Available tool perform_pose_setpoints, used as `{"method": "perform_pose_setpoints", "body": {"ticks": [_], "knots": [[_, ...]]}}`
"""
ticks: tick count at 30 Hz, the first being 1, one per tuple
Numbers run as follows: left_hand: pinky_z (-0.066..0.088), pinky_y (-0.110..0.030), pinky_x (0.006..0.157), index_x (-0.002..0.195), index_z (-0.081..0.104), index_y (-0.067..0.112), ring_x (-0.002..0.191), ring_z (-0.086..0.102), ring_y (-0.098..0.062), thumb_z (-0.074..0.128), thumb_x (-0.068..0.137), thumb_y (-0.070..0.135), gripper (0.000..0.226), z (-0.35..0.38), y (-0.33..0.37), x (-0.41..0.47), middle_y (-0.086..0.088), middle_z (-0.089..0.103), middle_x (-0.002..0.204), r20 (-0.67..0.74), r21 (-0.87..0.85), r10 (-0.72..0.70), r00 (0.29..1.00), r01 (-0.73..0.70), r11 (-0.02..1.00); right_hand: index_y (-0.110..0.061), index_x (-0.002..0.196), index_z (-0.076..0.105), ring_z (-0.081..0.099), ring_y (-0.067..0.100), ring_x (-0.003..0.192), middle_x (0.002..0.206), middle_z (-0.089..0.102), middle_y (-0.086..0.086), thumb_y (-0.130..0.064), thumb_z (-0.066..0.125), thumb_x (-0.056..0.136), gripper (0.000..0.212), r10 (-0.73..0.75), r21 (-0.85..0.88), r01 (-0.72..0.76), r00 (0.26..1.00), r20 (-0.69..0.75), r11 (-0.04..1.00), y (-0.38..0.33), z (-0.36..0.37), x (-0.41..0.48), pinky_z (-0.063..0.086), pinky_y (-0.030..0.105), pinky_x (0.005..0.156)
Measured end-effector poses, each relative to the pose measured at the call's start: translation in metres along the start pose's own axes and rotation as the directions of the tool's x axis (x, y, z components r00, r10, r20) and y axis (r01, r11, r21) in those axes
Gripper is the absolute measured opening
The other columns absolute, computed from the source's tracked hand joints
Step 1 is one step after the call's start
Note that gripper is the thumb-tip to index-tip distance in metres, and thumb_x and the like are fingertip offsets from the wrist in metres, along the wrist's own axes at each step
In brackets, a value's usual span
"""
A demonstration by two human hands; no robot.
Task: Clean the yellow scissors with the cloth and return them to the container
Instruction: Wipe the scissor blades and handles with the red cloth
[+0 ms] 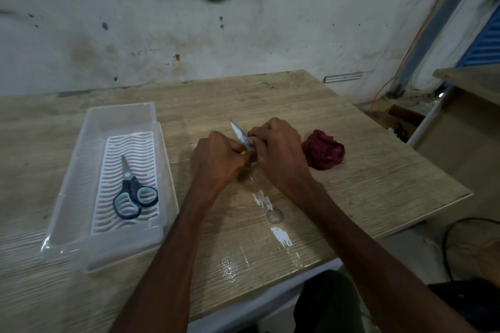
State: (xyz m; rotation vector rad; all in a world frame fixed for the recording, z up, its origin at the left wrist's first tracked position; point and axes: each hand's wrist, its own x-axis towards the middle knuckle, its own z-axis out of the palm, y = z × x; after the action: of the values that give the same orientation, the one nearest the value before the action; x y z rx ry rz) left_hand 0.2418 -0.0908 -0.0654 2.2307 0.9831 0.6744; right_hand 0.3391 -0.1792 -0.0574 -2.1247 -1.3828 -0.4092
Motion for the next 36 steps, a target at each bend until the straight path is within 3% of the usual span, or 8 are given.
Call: {"method": "perform_pose_setpoints", "body": {"ticks": [6, 11, 16, 20, 24, 27, 33, 36], "knots": [[0.048, -0.029, 0.059, 0.07, 0.079, 0.033, 0.065, 0.066, -0.011, 0.069, 0.054, 0.081, 0.052, 0.003, 0.001, 0.0, 0.003, 0.068, 0.056, 0.008, -0.002, -0.025, 1.0, 0.025, 1.0, -0.003, 0.066, 0.066, 0.056, 0.037, 0.072, 0.072, 0.057, 0.02, -0.017, 0.055, 0.072, 0.018, 0.118, -0.027, -0.118, 0.993, -0.026, 0.993, 0.018, -0.008, 0.018, 0.043, 0.04, 0.059], [0.053, -0.031, 0.063, 0.073, 0.081, 0.025, 0.067, 0.069, -0.014, 0.076, 0.069, 0.06, 0.035, 0.0, -0.001, 0.005, 0.001, 0.071, 0.061, -0.027, 0.002, -0.022, 0.999, 0.022, 1.0, -0.005, 0.092, 0.07, 0.054, 0.025, 0.084, 0.089, 0.058, 0.014, -0.005, 0.064, 0.08, 0.013, 0.027, 0.097, -0.029, 1.0, 0.015, 0.995, 0.006, -0.009, -0.004, 0.044, 0.032, 0.07], [0.056, -0.037, 0.068, 0.07, 0.079, 0.031, 0.07, 0.07, -0.016, 0.068, 0.054, 0.083, 0.056, 0.002, -0.003, 0.003, 0.003, 0.069, 0.057, 0.035, -0.006, -0.006, 0.999, 0.007, 1.0, -0.01, 0.076, 0.07, 0.053, 0.019, 0.071, 0.069, 0.059, 0.009, -0.013, 0.062, 0.072, 0.009, 0.052, 0.131, -0.049, 0.999, -0.015, 0.99, 0.016, -0.015, 0.0, 0.032, 0.03, 0.062], [0.056, -0.037, 0.069, 0.067, 0.079, 0.031, 0.066, 0.068, -0.012, 0.069, 0.056, 0.081, 0.052, 0.005, -0.002, 0.001, 0.003, 0.067, 0.054, 0.077, -0.01, 0.011, 0.997, -0.011, 1.0, -0.005, 0.072, 0.068, 0.059, 0.034, 0.074, 0.072, 0.063, 0.015, -0.015, 0.049, 0.078, 0.021, 0.188, 0.014, -0.187, 0.98, -0.069, 0.982, 0.043, -0.01, 0.012, 0.04, 0.038, 0.064], [0.054, -0.035, 0.064, 0.068, 0.079, 0.03, 0.062, 0.067, -0.011, 0.07, 0.056, 0.08, 0.052, 0.004, -0.001, 0.002, 0.001, 0.067, 0.052, 0.035, -0.014, -0.003, 0.999, 0.003, 1.0, -0.002, 0.078, 0.07, 0.056, 0.025, 0.07, 0.077, 0.058, 0.015, -0.007, 0.06, 0.08, 0.012, 0.084, 0.11, -0.071, 0.989, -0.121, 0.991, 0.024, -0.008, -0.007, 0.041, 0.031, 0.061], [0.052, -0.035, 0.061, 0.064, 0.078, 0.025, 0.061, 0.065, -0.01, 0.067, 0.055, 0.083, 0.059, 0.005, -0.001, 0.002, 0.001, 0.066, 0.053, 0.031, 0.019, -0.014, 0.999, 0.014, 1.0, 0.003, 0.078, 0.069, 0.055, 0.029, 0.069, 0.078, 0.056, 0.017, -0.017, 0.052, 0.083, 0.027, 0.021, 0.077, -0.013, 0.993, -0.115, 0.997, 0.025, -0.006, -0.017, 0.041, 0.032, 0.06], [0.054, -0.037, 0.065, 0.062, 0.077, 0.027, 0.061, 0.067, -0.015, 0.07, 0.056, 0.079, 0.053, 0.002, -0.002, -0.003, -0.001, 0.066, 0.052, 0.075, -0.03, 0.004, 0.997, -0.002, 1.0, -0.003, 0.095, 0.073, 0.061, 0.038, 0.087, 0.093, 0.066, 0.022, -0.009, 0.058, 0.086, 0.019, 0.376, 0.042, -0.378, 0.893, -0.249, 0.925, 0.065, -0.012, 0.002, 0.043, 0.038, 0.079], [0.055, -0.039, 0.066, 0.058, 0.076, 0.028, 0.059, 0.068, -0.016, 0.074, 0.055, 0.077, 0.049, -0.001, -0.001, -0.002, -0.002, 0.066, 0.05, 0.071, -0.051, -0.004, 0.997, 0.007, 0.999, -0.01, 0.091, 0.076, 0.065, 0.034, 0.087, 0.089, 0.072, 0.017, -0.011, 0.066, 0.079, 0.016, 0.42, 0.13, -0.4, 0.846, -0.328, 0.907, 0.063, -0.022, -0.003, 0.042, 0.033, 0.081]]}}
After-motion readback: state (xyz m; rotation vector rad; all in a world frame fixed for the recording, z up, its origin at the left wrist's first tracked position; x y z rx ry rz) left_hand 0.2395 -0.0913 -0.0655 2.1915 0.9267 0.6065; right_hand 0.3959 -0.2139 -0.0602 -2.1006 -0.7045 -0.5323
